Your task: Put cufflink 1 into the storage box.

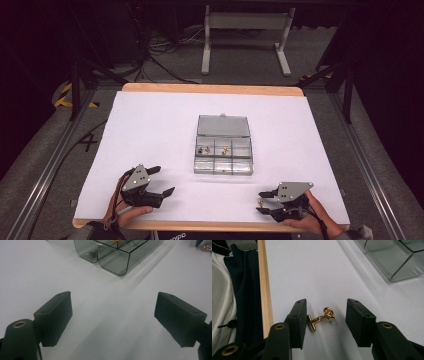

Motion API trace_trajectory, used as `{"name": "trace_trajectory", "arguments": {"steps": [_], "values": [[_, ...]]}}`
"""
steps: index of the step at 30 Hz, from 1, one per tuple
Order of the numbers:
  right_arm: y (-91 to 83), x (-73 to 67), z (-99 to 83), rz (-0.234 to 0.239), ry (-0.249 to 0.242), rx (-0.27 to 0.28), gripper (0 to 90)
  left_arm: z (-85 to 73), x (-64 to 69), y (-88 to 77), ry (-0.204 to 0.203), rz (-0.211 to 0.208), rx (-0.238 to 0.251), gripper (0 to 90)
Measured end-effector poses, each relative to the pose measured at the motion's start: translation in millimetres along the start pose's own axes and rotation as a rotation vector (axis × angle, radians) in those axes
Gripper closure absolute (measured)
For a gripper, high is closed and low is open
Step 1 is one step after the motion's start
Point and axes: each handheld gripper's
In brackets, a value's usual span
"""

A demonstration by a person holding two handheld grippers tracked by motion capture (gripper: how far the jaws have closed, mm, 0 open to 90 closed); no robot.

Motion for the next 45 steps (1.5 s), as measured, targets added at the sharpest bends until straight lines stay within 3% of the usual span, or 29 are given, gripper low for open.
{"name": "trace_trajectory", "arguments": {"steps": [7,16,18,26,30,45], "values": [[3.0,0.6,2.5,-0.002,0.02,0.011,66.5,0.0,0.0,-0.1,-0.001,0.001,0.001,15.1],[3.3,-1.7,2.5,-0.025,0.047,0.022,67.1,-0.4,0.1,-0.1,-0.011,0.004,0.004,14.4],[3.4,-1.6,2.2,-0.027,0.054,0.025,67.1,-0.2,0.0,-0.3,0.006,0.007,0.003,14.4],[0.0,0.6,5.9,-0.06,0.067,0.048,67.2,-0.6,-0.7,-0.4,-0.01,0.001,0.004,14.2],[1.4,2.1,14.2,-0.079,0.061,0.056,67.2,-0.6,-0.3,-0.2,-0.011,0.0,0.004,14.0],[5.7,-2.2,43.5,-0.077,0.043,0.109,67.3,-0.7,-0.9,-0.8,-0.001,0.0,0.008,13.6]]}}
Point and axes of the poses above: each handheld gripper's, and its own axes: y roughly forward along the jaws, z roughly out of its top, x roughly to its right, and after that the axes turned 13 degrees about y, right-handed
